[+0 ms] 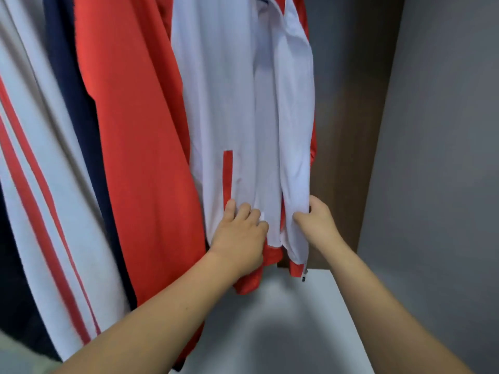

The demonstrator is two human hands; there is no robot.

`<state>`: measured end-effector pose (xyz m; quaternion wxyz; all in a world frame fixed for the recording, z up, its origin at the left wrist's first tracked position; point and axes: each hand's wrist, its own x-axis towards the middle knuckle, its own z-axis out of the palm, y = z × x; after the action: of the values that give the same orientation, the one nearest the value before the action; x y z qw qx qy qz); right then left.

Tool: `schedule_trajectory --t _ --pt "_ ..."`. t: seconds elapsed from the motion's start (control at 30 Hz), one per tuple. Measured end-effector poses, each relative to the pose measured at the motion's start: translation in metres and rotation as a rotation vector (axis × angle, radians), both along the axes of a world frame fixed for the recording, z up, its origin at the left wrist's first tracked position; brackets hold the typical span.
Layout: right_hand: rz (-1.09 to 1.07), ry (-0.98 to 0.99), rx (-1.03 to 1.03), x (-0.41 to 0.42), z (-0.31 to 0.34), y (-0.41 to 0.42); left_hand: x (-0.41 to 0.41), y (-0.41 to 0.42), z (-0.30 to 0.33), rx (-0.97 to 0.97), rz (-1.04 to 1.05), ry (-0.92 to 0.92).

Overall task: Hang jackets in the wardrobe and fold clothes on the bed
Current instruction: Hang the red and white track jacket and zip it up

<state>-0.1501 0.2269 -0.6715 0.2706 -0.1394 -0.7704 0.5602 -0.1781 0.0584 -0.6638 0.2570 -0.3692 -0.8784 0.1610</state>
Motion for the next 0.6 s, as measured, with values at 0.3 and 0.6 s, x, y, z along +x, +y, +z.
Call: schedule_trajectory --t 0.3,0.6 --pt "0.047 -0.09 -0.302 0.048 -0.09 -0.021 0.025 -0.006 -0.079 0.036 0.194 -0.052" --pt "0.296 -0.292 -0.846 0.058 -0.105 -0.006 0.025 0.013 -0.101 1.373 0.242 -1.176"
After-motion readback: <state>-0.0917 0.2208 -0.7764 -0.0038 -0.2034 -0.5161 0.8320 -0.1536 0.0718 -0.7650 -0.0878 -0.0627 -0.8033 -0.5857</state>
